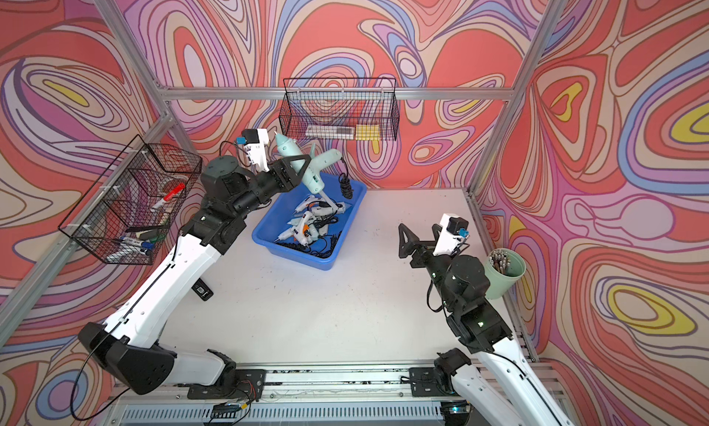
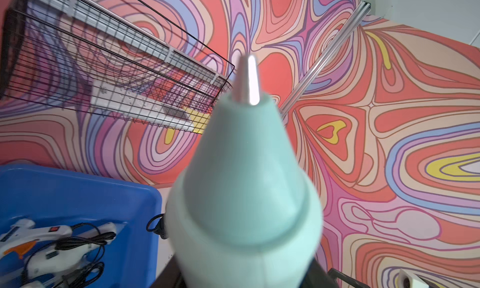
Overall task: Put the hot melt glue gun into the storage box
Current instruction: Place the hot melt adhesive gun in the storage box.
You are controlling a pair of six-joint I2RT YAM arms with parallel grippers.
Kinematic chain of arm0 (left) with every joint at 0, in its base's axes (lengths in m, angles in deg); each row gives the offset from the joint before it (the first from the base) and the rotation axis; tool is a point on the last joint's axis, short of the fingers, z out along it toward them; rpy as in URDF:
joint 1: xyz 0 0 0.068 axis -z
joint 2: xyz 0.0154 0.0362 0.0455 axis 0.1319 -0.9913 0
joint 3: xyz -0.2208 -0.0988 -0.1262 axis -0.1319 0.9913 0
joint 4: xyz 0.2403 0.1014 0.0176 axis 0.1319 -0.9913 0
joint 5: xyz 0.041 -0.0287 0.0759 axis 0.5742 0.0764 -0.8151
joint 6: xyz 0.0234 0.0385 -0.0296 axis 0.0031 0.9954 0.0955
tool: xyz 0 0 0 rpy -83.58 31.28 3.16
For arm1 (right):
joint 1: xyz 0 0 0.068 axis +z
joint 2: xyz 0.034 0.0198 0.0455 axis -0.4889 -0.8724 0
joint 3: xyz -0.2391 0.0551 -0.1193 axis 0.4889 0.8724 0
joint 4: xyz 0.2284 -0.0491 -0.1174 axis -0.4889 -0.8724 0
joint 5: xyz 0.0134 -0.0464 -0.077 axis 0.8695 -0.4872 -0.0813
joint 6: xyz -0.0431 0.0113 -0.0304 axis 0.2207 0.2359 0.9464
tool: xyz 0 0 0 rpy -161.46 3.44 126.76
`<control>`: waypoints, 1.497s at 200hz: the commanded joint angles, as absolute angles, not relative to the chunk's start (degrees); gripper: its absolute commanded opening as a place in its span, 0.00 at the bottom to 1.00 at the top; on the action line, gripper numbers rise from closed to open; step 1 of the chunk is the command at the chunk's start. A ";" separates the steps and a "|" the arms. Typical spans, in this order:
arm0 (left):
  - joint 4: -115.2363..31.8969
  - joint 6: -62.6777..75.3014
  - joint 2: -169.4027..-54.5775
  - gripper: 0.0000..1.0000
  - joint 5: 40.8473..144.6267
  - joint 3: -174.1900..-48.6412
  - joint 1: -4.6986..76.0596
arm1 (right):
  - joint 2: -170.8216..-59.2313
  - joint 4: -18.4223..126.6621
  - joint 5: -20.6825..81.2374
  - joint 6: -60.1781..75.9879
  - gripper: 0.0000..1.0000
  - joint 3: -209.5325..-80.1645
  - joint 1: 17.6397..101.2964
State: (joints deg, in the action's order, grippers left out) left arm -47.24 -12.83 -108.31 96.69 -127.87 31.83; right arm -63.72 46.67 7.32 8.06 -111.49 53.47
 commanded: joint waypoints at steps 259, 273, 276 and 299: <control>-33.51 -10.33 -127.06 0.00 104.34 -112.08 23.12 | -76.62 40.24 15.09 7.36 0.98 -117.51 53.74; -35.69 -8.65 -129.22 0.00 105.94 -114.41 22.87 | -76.36 40.01 14.74 7.40 0.98 -117.40 53.70; -36.38 -8.09 -129.57 0.00 106.35 -114.99 22.85 | -76.30 39.94 14.71 7.39 0.98 -117.40 53.70; -43.83 -3.14 -133.03 0.00 108.77 -120.14 22.16 | -75.83 39.48 14.02 7.45 0.98 -117.32 53.78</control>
